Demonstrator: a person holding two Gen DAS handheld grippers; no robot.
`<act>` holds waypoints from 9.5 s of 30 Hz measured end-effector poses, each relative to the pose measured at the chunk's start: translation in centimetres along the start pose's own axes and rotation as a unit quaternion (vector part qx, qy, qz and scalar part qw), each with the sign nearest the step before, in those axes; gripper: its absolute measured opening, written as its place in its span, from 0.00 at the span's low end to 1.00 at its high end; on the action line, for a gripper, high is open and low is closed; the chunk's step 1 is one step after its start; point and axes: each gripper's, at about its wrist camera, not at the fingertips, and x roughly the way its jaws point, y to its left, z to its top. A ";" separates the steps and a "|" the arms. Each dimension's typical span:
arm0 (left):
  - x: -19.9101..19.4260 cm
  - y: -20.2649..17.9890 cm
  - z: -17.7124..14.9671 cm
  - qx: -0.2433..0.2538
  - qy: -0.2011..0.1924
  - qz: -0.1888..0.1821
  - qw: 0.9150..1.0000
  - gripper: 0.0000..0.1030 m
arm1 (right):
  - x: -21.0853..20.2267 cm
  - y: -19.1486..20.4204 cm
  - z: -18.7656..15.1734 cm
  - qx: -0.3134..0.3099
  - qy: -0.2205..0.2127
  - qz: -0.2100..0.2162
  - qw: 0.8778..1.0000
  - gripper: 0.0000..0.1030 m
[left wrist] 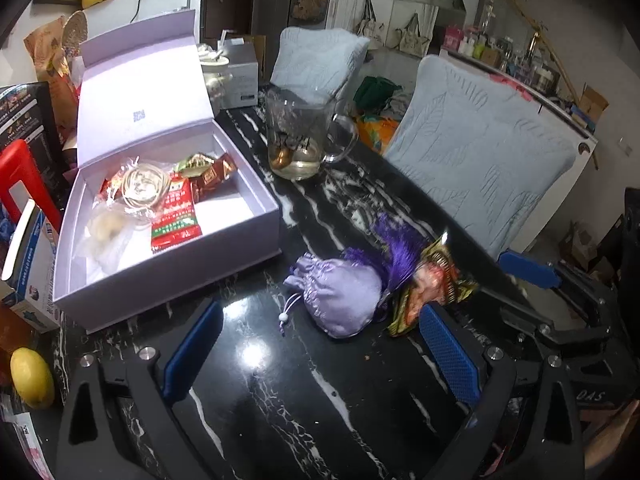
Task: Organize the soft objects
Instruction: 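Grasp the gold cereal snack bag with the right tool while the left tool grasps the lavender pouch, then lift and carry the pouch and cereal bag with both tools over the box, then lower the pouch and cereal bag into the box and open both tools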
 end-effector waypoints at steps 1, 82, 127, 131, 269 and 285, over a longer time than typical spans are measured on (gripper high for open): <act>0.4 0.2 -0.1 -0.001 0.005 -0.001 1.000 0.97 | 0.5 -0.2 -0.1 0.001 0.007 -0.003 1.000 0.78; 5.9 -3.5 -0.7 0.024 0.041 -0.034 0.998 0.52 | 4.3 -7.4 -2.2 0.019 0.083 -0.071 0.994 0.51; -8.8 3.3 -6.7 -0.064 -0.044 0.007 0.997 0.52 | -2.3 6.5 -4.3 -0.018 0.043 0.128 0.991 0.46; -10.2 4.0 -6.1 -0.066 -0.064 0.016 0.996 0.52 | -2.2 7.7 -3.2 -0.031 0.041 0.146 0.988 0.46; 9.1 19.7 13.9 -0.089 0.001 0.221 0.971 0.61 | 26.6 11.3 18.3 -0.129 0.098 0.040 0.986 0.55; 9.3 21.5 13.6 -0.103 0.039 0.217 0.970 0.88 | 26.6 11.2 18.2 -0.126 0.105 0.053 0.985 0.54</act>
